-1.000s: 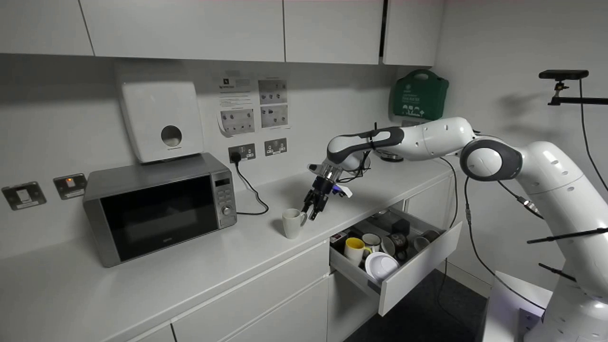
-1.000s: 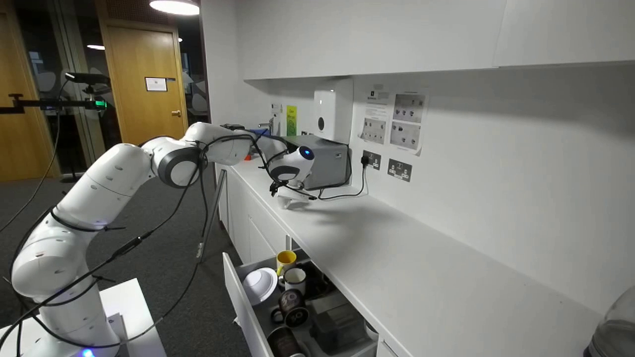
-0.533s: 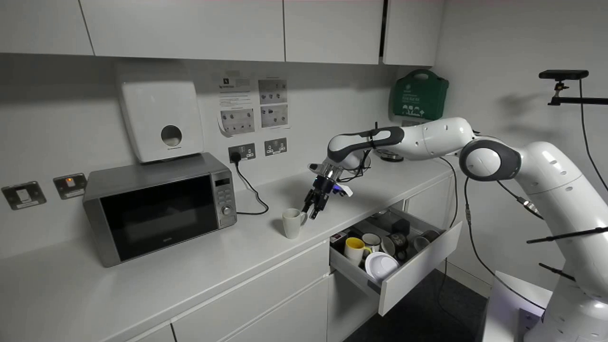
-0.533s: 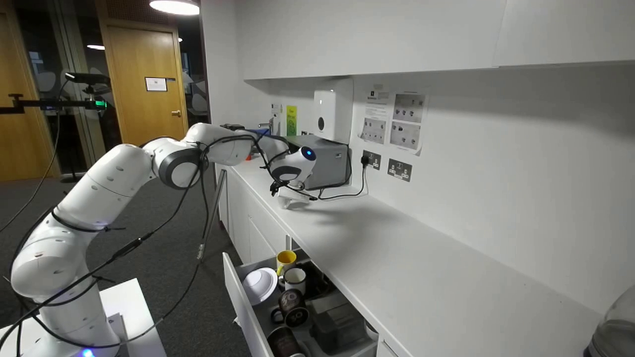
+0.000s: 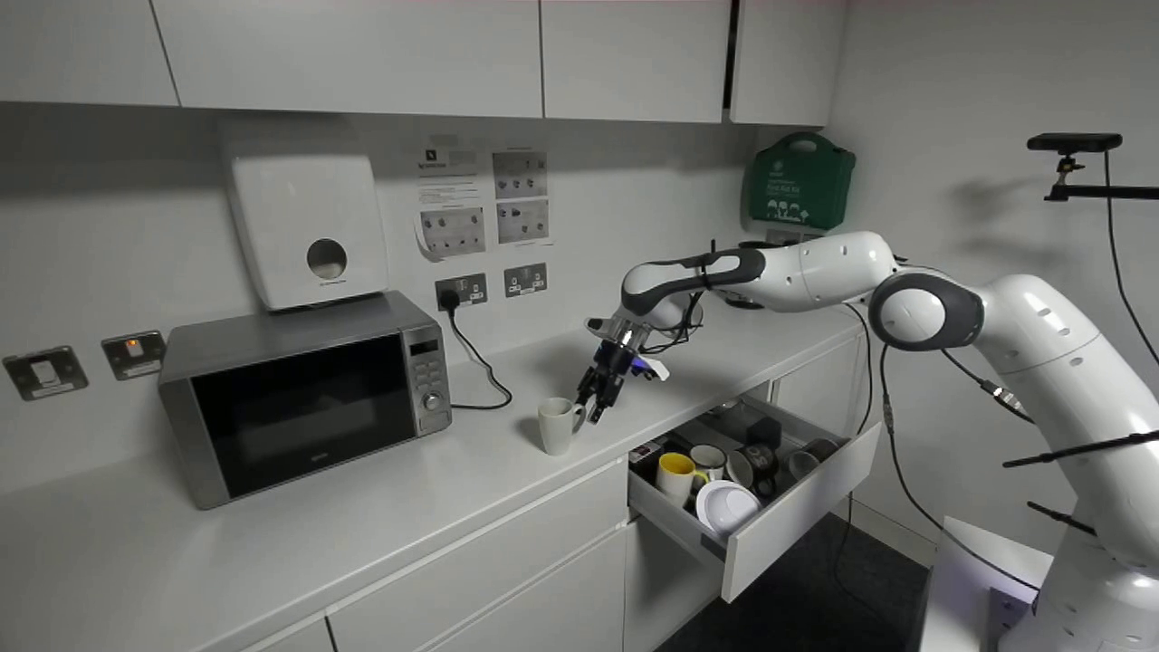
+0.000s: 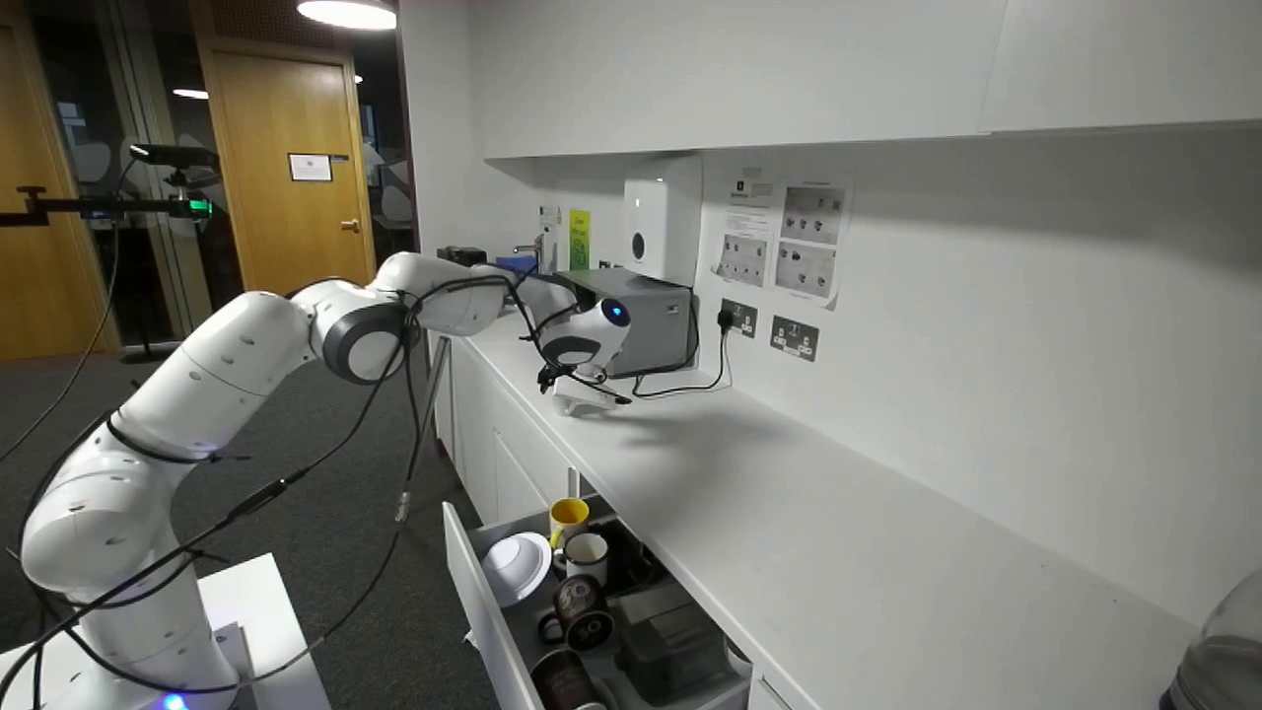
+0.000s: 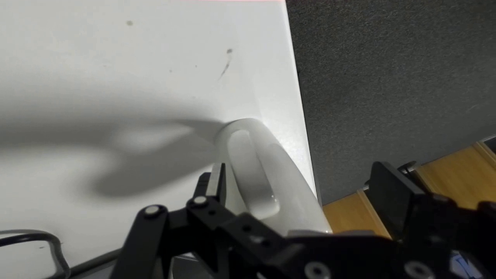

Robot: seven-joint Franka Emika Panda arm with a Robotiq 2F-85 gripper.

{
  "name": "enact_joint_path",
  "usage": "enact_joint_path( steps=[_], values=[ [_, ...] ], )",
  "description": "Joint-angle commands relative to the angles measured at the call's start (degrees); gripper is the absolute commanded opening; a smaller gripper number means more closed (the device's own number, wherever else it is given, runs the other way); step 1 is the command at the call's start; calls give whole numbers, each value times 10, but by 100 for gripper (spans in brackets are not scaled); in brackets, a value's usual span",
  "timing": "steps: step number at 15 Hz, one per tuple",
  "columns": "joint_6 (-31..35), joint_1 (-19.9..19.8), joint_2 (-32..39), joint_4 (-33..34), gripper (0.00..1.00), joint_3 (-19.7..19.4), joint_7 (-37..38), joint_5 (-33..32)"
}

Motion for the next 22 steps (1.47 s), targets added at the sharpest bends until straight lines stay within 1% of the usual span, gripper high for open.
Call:
enact_joint_path(
  steps=[1, 3, 4, 8, 12, 14, 16, 18, 22],
  values=[
    [-26, -8, 19, 34, 74, 11, 8, 4],
    [-28, -8, 21, 36, 69, 12, 9, 2],
    [-28, -7, 23, 38, 63, 12, 10, 2],
    [-28, -8, 27, 42, 30, 12, 12, 1],
    [-28, -8, 26, 39, 1, 11, 12, -1],
    [-27, -9, 23, 33, 0, 11, 11, -1],
    [-26, -13, 18, 24, 3, 11, 9, 2],
    [-24, -17, 11, 13, 3, 12, 6, 6],
    [-18, -33, -13, -23, 3, 15, -3, 21]
  ],
)
